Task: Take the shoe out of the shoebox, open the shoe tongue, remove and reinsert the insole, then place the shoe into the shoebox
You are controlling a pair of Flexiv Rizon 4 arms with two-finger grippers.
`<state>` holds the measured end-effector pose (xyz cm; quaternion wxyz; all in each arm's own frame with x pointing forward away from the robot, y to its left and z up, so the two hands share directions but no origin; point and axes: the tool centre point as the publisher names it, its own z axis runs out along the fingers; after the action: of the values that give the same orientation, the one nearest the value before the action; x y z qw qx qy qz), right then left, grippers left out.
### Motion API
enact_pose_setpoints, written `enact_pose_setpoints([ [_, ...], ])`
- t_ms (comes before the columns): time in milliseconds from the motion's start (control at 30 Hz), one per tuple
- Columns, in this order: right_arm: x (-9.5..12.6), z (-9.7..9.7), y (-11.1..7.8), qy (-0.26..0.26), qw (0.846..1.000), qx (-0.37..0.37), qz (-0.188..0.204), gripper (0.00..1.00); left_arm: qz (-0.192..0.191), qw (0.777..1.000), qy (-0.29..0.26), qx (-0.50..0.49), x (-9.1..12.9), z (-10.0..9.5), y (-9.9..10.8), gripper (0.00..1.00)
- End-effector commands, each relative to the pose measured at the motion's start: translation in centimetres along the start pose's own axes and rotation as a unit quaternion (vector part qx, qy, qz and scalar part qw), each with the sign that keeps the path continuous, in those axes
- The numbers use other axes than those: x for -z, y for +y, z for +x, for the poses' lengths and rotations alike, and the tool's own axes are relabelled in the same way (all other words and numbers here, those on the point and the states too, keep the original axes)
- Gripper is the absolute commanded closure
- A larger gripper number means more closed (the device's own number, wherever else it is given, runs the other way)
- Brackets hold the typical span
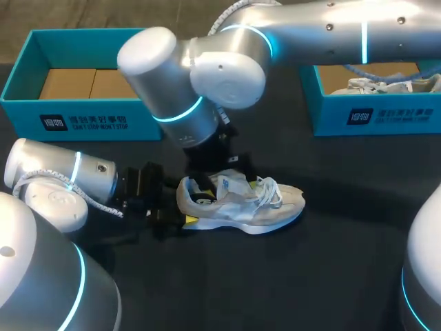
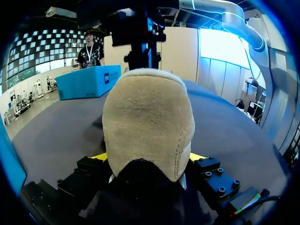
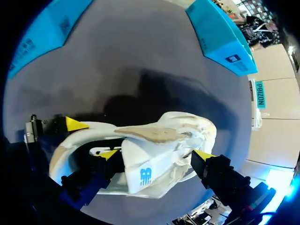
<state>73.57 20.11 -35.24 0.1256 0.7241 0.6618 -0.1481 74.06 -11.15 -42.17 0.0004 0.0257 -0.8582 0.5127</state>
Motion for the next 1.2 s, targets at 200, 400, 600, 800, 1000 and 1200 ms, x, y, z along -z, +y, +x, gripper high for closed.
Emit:
enact_pose_setpoints([
  [200,-0.4,-0.9,-0.9,-0.059,0.993,-0.102,0.018,0.00,-0.002,1.000,0.001,0.000,0.0,-0.3,0.1,1.00],
  [400,0.3,-2.3,-1.1,-0.077,0.990,-0.115,0.026,0.00,-0.002,1.000,0.001,0.000,0.0,-0.3,0.1,1.00],
  [600,1.0,-3.4,-1.2,-0.083,0.989,-0.121,0.021,0.17,-0.002,1.000,0.001,0.000,0.0,-0.3,0.1,1.00],
  [800,1.3,-4.3,-1.1,-0.080,0.988,-0.127,0.022,0.51,-0.002,1.000,0.001,0.000,0.0,-0.3,0.1,1.00],
  [1000,1.2,-5.0,-0.7,-0.071,0.989,-0.128,0.025,0.60,-0.002,1.000,0.001,0.000,0.0,-0.3,0.1,1.00],
  [1200,1.3,-5.9,-0.2,-0.064,0.989,-0.129,0.023,0.71,-0.002,1.000,0.001,0.000,0.0,-0.3,0.1,1.00],
])
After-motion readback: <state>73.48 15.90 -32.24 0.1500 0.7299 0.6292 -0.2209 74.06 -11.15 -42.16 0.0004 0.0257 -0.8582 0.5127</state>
